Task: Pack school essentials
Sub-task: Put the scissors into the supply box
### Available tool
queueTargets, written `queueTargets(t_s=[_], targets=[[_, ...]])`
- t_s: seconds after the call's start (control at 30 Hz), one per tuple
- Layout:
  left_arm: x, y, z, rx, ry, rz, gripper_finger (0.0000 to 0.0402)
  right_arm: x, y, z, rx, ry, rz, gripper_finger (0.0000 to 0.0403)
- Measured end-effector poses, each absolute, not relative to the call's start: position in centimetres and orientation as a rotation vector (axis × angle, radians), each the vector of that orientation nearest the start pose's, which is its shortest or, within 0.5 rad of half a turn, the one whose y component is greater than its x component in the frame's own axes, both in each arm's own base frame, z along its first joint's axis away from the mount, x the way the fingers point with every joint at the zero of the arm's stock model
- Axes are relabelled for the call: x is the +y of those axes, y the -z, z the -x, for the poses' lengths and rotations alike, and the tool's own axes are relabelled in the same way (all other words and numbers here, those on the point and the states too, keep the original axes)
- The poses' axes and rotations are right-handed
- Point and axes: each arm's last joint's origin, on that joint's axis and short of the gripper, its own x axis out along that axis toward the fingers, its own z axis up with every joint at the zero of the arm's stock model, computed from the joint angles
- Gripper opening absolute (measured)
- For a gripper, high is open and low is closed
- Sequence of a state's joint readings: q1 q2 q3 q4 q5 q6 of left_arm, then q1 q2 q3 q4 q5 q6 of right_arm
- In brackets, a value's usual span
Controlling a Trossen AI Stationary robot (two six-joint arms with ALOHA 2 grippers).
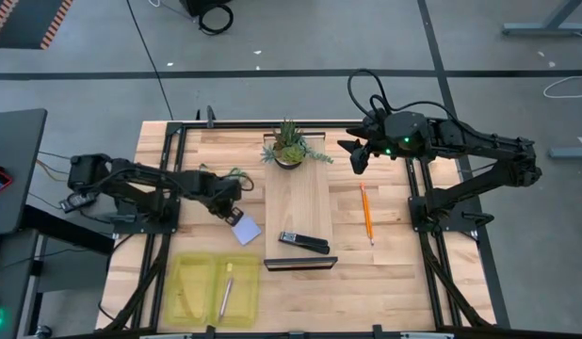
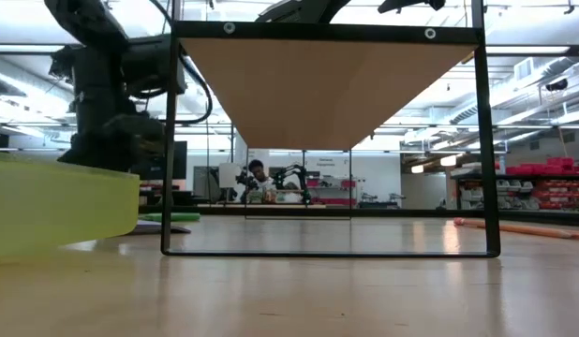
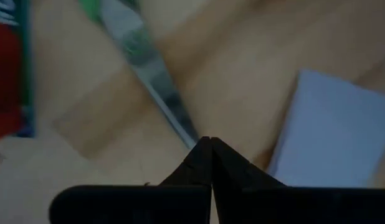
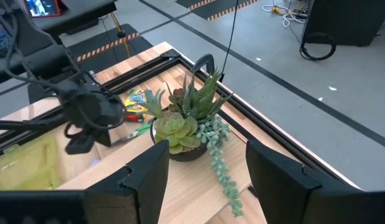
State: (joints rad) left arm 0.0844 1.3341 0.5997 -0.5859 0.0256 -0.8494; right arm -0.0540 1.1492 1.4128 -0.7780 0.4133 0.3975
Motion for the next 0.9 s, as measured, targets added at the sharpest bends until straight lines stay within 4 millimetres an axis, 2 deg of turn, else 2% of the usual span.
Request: queueTargets(t_s=[0.07,0.17,0.6,0.73,0.9], targets=[[2.2,-14.7,-20.3,1.197,-0.65,0.793,0.0007,-2.3,-42.0,-21.4,0.411,0.551,-0.293,0.022],[2.7,-14.9,-20.4,1.169,-0.687,0.791,0.0031,-2.3,-42.0,-21.4,0.414,0.546,-0.288,0.022],[4.2,-15.4,-20.7,1.055,-0.841,0.826,0.02,-2.3,-41.2,-20.9,0.522,0.548,-0.21,0.022],[4.7,-15.4,-20.6,1.03,-0.89,0.804,0.0219,-2.7,-40.8,-21.1,0.535,0.56,-0.165,0.022],[4.9,-15.4,-20.6,1.005,-0.935,0.763,0.0216,-3.0,-40.2,-21.2,0.55,0.576,-0.156,0.022]])
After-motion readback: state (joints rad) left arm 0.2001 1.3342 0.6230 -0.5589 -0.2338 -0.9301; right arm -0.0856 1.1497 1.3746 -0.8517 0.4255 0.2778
